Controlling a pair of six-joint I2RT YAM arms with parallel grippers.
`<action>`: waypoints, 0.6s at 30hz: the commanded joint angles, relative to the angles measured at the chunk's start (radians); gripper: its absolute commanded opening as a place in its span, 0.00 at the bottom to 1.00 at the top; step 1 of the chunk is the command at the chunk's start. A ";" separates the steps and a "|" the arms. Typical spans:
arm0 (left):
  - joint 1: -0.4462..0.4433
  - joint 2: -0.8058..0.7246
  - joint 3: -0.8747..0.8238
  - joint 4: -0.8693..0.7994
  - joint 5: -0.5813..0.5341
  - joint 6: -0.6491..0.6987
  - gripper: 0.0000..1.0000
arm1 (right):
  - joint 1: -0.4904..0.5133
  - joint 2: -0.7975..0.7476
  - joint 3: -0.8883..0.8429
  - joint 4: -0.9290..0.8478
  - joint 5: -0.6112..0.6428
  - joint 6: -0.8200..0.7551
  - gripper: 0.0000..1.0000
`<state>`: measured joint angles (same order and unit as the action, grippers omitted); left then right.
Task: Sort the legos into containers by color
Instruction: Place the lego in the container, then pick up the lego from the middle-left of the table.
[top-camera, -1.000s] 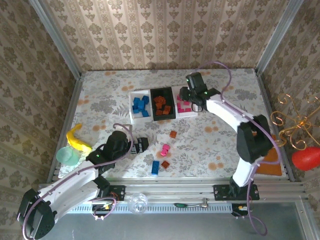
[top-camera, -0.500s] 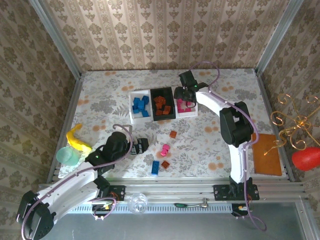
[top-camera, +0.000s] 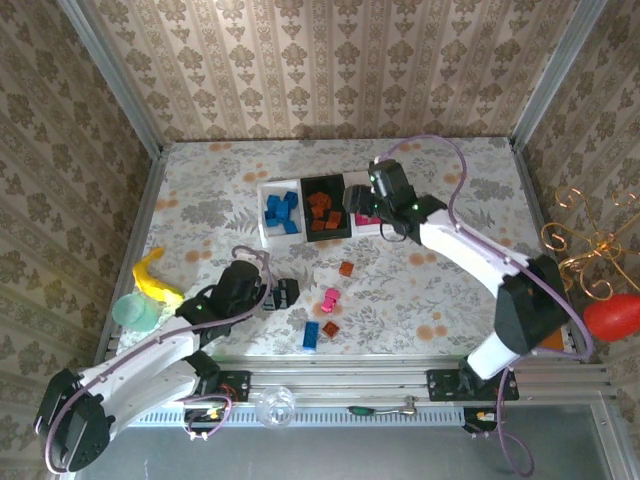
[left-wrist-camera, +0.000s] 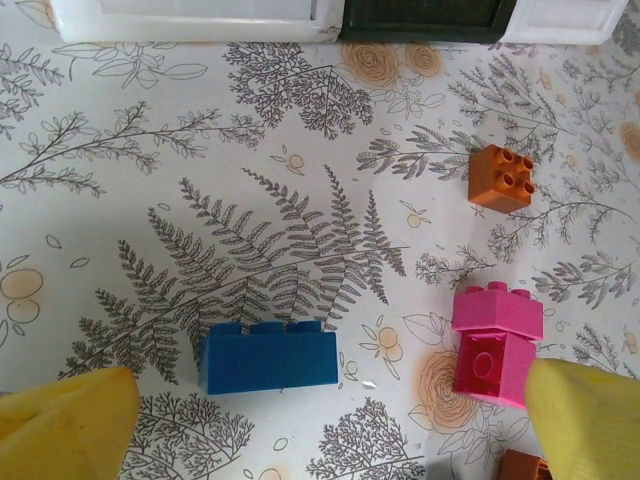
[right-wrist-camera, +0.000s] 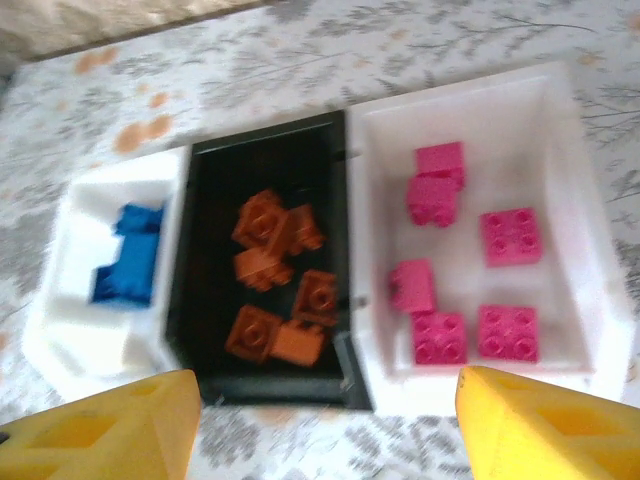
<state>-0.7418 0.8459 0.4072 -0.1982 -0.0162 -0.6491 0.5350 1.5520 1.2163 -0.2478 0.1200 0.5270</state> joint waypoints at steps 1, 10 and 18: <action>-0.029 0.049 0.055 -0.029 0.027 0.049 0.99 | 0.060 -0.070 -0.115 0.032 0.010 -0.003 0.70; -0.194 0.249 0.158 -0.158 -0.077 0.110 0.88 | 0.131 -0.153 -0.336 0.000 0.030 0.016 0.70; -0.178 0.308 0.170 -0.152 -0.214 0.118 1.00 | 0.138 -0.153 -0.390 0.014 0.035 0.044 0.70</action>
<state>-0.9268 1.1404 0.5461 -0.3340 -0.1505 -0.5606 0.6655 1.4281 0.8322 -0.2420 0.1265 0.5476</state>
